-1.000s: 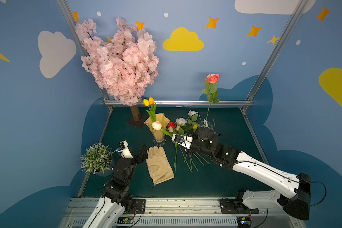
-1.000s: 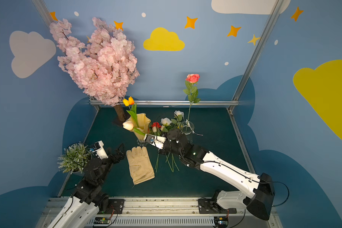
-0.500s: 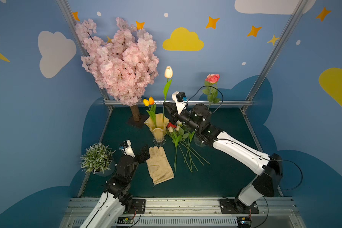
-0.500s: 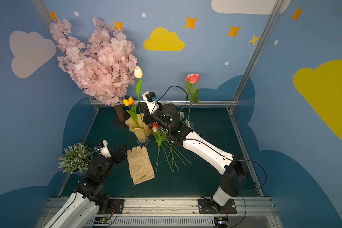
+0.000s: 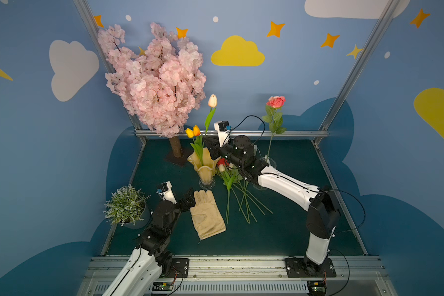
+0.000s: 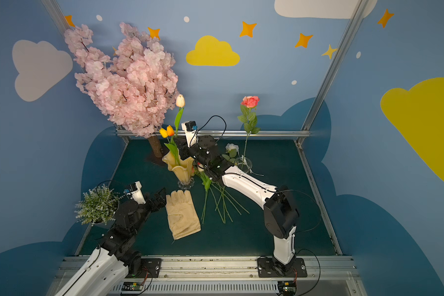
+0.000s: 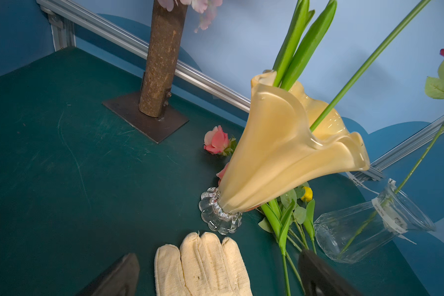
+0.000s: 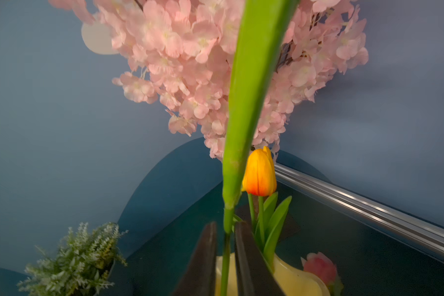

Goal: Arrange the flowers in different vases according to their variety
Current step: Insert the flower into the vase, then pick up the flower at the center of the board.

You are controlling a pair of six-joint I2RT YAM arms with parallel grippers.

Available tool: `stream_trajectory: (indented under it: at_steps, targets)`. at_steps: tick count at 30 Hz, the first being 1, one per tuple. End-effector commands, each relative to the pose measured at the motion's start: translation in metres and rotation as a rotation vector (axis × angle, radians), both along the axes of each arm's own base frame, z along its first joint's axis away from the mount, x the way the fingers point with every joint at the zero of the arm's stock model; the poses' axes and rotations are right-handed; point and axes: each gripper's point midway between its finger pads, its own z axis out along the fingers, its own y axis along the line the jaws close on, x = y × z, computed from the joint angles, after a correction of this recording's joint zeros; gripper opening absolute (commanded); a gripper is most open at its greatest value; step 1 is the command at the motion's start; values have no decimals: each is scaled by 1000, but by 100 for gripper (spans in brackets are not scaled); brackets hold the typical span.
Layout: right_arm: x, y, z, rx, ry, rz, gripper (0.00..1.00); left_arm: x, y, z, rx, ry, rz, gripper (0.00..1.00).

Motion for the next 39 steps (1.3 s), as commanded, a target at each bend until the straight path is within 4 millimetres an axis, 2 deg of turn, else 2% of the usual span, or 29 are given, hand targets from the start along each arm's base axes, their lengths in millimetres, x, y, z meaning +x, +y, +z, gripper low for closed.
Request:
stream_trajectory:
  at_steps: [1, 2, 6, 10, 15, 18, 22, 27, 30, 34, 39]
  targets:
    - [-8, -4, 0, 4, 20, 50, 44, 4, -7, 18, -10, -39, -32, 100]
    - [-11, -9, 0, -1, 21, 47, 47, 5, -9, 17, -9, -35, -40, 100]
    - [-23, -37, 6, -7, 21, 26, 49, 7, -16, 18, -6, -35, -78, 100]
    - [-42, -75, 9, -42, 9, -14, 52, 9, -26, 19, 1, -33, -128, 100]
    - [-68, -130, -1, -127, 0, -88, 57, 12, -44, 18, 6, -13, -211, 100]
    - [-82, -166, -16, -193, 13, -146, 59, 14, -62, 18, 8, 3, -283, 100]
    - [-100, -213, -45, -245, 38, -226, 61, 12, -96, 20, 20, 51, -413, 98]
    - [-110, -267, -76, -241, 101, -359, 66, -6, -132, 29, 52, 68, -491, 85]
    - [-113, -287, -100, -237, 151, -405, 68, -24, -145, 23, 67, 112, -503, 78]
    - [-112, -304, -128, -250, 206, -444, 70, -46, -156, -1, 120, 211, -494, 68]
    - [-110, -322, -151, -248, 266, -497, 75, -71, -172, -26, 156, 283, -493, 62]
